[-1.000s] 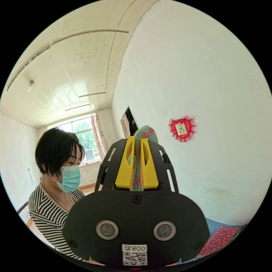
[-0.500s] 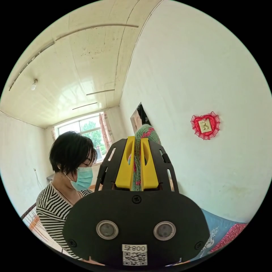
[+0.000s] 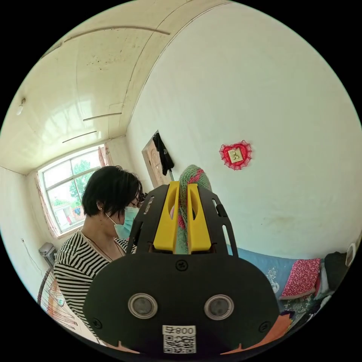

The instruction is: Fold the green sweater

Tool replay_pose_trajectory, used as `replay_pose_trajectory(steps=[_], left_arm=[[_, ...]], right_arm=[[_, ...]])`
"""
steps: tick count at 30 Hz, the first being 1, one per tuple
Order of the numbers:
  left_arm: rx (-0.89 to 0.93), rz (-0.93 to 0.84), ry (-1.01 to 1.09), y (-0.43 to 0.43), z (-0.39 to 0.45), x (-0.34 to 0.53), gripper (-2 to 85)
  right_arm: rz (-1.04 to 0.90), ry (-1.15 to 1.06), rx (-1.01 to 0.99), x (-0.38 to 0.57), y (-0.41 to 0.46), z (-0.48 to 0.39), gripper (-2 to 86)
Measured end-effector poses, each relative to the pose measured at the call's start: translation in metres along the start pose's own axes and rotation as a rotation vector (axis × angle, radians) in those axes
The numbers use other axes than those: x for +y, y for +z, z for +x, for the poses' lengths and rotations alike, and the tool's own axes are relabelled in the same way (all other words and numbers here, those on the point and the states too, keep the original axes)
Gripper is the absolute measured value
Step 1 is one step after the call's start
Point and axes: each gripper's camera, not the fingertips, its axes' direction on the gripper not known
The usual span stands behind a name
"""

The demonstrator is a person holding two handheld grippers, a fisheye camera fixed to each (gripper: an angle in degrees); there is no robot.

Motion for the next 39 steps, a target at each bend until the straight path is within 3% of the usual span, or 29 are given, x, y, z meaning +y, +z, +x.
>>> replay_pose_trajectory(steps=[11, 18, 24, 30, 39], left_arm=[[0.094, -0.169, 0.167, 0.015, 0.064, -0.052, 15.7], [0.106, -0.295, 0.234, 0.006, 0.114, -0.074, 3.9], [0.078, -0.165, 0.065, -0.102, 0.119, -0.044, 2.6], [-0.058, 0.058, -0.083, -0.27, 0.137, -0.001, 2.3], [-0.322, 0.415, -0.191, -0.504, 0.274, 0.082, 2.1]], right_arm=[[0.043, 0.134, 0.216, 0.067, -0.016, -0.012, 1.4], [0.077, 0.183, 0.284, 0.099, -0.018, -0.005, 1.5], [0.13, 0.219, 0.295, 0.127, -0.027, 0.012, 1.5], [0.139, 0.268, 0.263, 0.158, -0.025, 0.04, 1.7], [0.121, 0.274, 0.073, 0.198, -0.007, 0.076, 1.8]])
